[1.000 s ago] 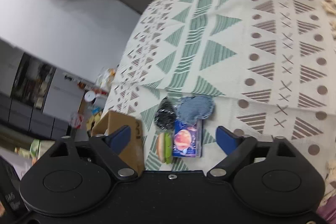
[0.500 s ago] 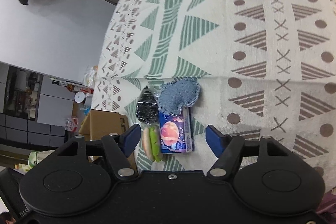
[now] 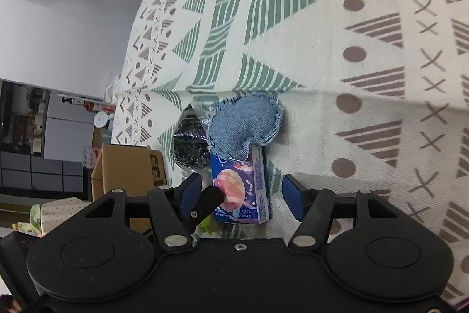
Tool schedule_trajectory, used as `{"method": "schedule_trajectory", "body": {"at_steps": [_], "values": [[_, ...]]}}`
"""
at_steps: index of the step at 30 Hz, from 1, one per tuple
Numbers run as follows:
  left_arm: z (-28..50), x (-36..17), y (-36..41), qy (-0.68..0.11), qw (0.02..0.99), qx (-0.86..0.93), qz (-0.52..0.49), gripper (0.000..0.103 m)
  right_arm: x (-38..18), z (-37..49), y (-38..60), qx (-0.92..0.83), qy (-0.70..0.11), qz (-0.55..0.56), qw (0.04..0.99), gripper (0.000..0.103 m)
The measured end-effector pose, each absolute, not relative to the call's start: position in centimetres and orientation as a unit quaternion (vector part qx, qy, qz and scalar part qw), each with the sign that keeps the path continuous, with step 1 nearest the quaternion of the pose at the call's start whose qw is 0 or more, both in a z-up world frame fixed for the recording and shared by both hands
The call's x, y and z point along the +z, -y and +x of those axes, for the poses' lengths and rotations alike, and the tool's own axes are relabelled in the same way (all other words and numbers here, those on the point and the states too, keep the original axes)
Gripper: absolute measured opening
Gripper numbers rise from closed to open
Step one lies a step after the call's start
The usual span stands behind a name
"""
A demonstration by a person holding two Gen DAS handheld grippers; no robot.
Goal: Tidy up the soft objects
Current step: 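Move both grippers back toward the burger plush and card pack, then close the left gripper on the burger plush while the right grips the blue card pack, then carry the burger plush and card pack over the box with both grippers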
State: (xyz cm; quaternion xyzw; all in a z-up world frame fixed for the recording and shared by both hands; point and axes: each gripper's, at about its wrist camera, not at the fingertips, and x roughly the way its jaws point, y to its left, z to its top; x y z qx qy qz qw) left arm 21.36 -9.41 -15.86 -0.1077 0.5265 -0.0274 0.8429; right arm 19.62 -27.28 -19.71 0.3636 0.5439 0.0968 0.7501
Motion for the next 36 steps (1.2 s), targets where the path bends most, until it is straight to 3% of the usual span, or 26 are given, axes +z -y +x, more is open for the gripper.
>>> {"method": "schedule_trajectory", "body": {"at_steps": [2,6,7,8,9,14,36], "values": [[21.5,-16.3,9.4,-0.527,0.842,-0.028,-0.107,0.05,-19.9,19.8,27.0,0.1,-0.546,0.359,0.75,0.061],[21.7,-16.8,8.8,-0.529,0.841,-0.013,-0.115,0.038,-20.3,20.0,26.5,0.102,-0.552,0.345,0.752,0.058],[21.8,-16.9,8.7,-0.529,0.841,-0.013,-0.116,0.035,-20.3,20.0,26.3,0.105,-0.552,0.342,0.753,0.049],[21.8,-16.9,8.6,-0.529,0.84,-0.014,-0.119,0.033,-20.5,20.0,26.2,0.106,-0.557,0.337,0.752,0.032],[21.8,-16.9,8.5,-0.528,0.84,-0.015,-0.124,0.032,-20.6,20.0,26.1,0.106,-0.56,0.334,0.751,0.027],[21.4,-16.7,8.2,-0.522,0.843,-0.014,-0.132,0.025,-19.3,19.1,25.8,0.124,-0.542,0.318,0.768,0.019],[17.4,-10.3,5.2,-0.465,0.868,-0.021,-0.171,0.024,-13.9,14.4,25.2,0.129,-0.483,0.297,0.813,0.018]]}}
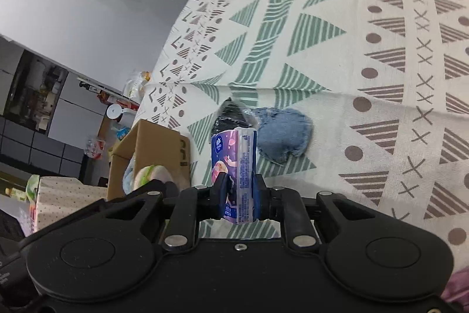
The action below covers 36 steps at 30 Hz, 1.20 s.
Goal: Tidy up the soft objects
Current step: 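Carry the burger plush and card pack over the box with both grippers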
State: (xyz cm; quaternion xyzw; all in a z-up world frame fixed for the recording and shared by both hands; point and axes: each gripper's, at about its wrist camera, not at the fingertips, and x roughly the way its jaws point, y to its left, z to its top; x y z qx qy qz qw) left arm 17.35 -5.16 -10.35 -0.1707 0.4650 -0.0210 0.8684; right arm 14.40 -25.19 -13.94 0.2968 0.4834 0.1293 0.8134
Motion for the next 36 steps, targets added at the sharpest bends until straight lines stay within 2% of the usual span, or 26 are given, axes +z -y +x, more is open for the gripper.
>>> {"method": "schedule_trajectory", "body": {"at_steps": [18,36], "values": [[13.0,-5.1,1.7,-0.412,0.894,-0.029,-0.173,0.024,-8.2,11.2,22.7,0.14,-0.422,0.283,0.85,0.018],[12.4,-5.4,-4.6,-0.395,0.893,0.008,-0.218,0.024,-6.9,12.7,17.0,0.174,-0.428,0.254,0.85,0.018]]}}
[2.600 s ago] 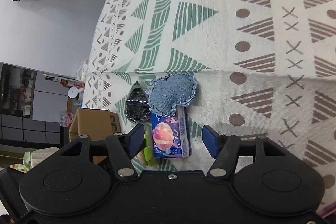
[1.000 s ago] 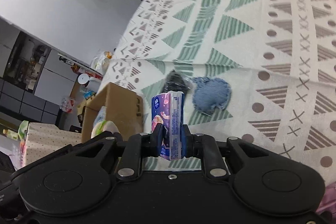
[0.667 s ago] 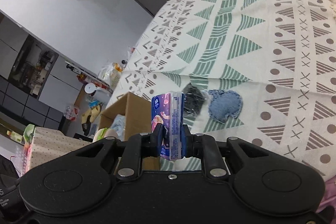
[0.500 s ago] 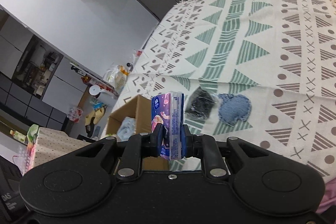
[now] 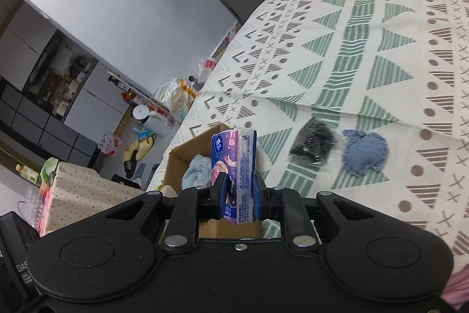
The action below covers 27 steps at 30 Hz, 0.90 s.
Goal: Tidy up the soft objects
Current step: 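Carry the burger plush and card pack over the box with both grippers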
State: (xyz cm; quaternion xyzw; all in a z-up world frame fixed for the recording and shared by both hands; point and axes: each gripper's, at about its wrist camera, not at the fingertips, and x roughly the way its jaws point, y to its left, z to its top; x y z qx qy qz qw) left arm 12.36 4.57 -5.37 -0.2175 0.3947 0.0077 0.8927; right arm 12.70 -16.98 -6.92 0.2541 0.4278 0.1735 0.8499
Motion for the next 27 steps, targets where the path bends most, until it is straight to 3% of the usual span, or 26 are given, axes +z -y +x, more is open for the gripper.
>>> {"method": "schedule_trajectory", "body": {"at_steps": [24,27], "values": [[14.0,-9.4,-11.9,-0.426,0.856,0.078,-0.284,0.025,-8.4,15.9,8.4,0.194,-0.456,0.219,0.84,0.019],[14.2,-9.8,-12.1,-0.432,0.851,0.083,-0.286,0.027,-8.0,16.0,7.8,0.199,-0.436,0.198,0.855,0.032]]}}
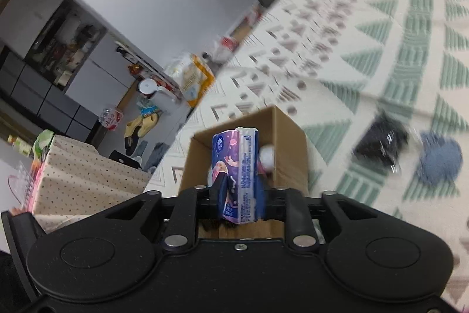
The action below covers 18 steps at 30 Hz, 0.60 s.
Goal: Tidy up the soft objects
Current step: 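Carry the burger plush and card pack over the box with both grippers, then open both grippers to drop the burger plush and card pack into the box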
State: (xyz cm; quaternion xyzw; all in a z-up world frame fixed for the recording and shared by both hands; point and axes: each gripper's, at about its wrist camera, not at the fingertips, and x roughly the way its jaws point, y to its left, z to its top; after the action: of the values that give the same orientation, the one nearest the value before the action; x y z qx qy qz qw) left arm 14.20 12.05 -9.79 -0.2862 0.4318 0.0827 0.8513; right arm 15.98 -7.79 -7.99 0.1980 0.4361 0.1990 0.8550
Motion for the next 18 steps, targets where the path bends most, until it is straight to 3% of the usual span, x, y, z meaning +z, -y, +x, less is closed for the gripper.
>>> {"method": "schedule_trajectory", "body": {"at_steps": [1,2,8,18], "values": [[14.2,-9.9,-12.1,-0.432,0.852,0.088,-0.284,0.028,-8.0,16.1,7.8,0.197,-0.437,0.199,0.855,0.046],[14.3,-9.9,-12.1,-0.433,0.851,0.093,-0.281,0.029,-8.0,16.1,8.0,0.196,-0.437,0.203,0.854,0.05],[14.5,-9.9,-12.1,-0.435,0.846,0.089,-0.295,0.055,-7.8,16.2,9.7,0.175,-0.444,0.212,0.853,0.054],[14.8,-9.3,-10.4,-0.434,0.857,0.084,-0.264,0.062,-6.8,15.4,12.4,0.164,-0.464,0.189,0.85,0.058]]}}
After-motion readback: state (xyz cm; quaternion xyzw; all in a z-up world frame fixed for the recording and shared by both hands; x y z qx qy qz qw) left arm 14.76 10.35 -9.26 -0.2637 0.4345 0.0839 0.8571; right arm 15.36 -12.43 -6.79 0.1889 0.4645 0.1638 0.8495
